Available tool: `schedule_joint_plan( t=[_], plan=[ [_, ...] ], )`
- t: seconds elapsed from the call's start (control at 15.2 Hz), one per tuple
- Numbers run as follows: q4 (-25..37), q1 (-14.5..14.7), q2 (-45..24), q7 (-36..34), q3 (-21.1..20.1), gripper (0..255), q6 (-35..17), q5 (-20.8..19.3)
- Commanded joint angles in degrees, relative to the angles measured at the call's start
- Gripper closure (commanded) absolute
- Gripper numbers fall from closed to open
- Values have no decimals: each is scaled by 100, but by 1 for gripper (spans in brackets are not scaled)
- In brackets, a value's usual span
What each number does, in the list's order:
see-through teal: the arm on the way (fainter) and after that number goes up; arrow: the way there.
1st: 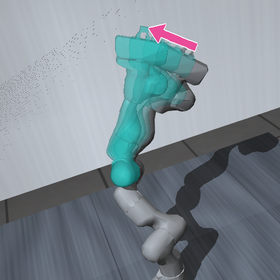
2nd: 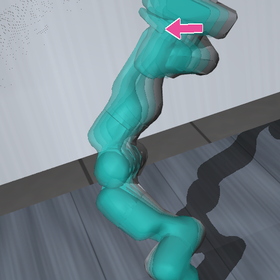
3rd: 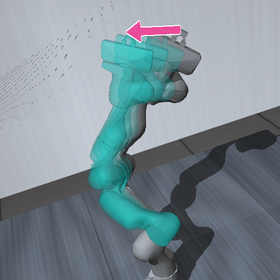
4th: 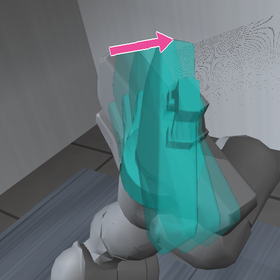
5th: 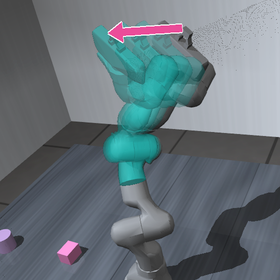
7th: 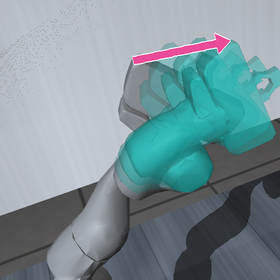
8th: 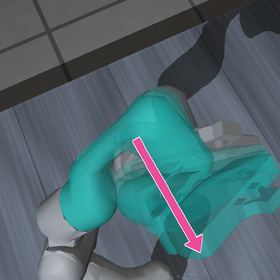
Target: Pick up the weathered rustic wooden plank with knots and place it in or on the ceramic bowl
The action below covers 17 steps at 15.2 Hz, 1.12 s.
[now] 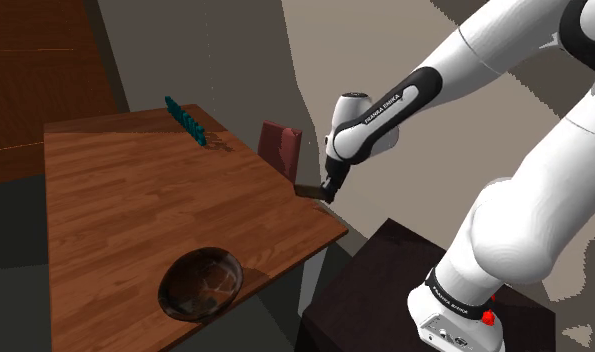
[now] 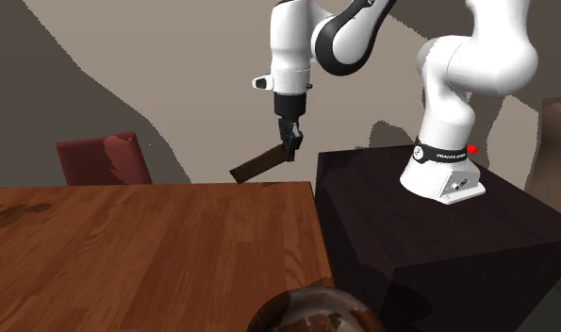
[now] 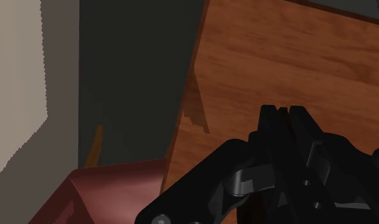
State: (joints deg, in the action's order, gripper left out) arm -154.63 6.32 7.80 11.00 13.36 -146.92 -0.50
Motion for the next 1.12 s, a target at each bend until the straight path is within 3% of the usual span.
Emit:
schedule_joint_plan(
  t=[0.0, 0.73, 1.06],
  plan=[
    [22, -16, 191, -70, -22, 255, 212, -72],
    [278, -87, 927, -225, -102, 255, 1194, -247],
    [134, 308, 1025, -1003, -655, 255, 1145, -37]
  ],
)
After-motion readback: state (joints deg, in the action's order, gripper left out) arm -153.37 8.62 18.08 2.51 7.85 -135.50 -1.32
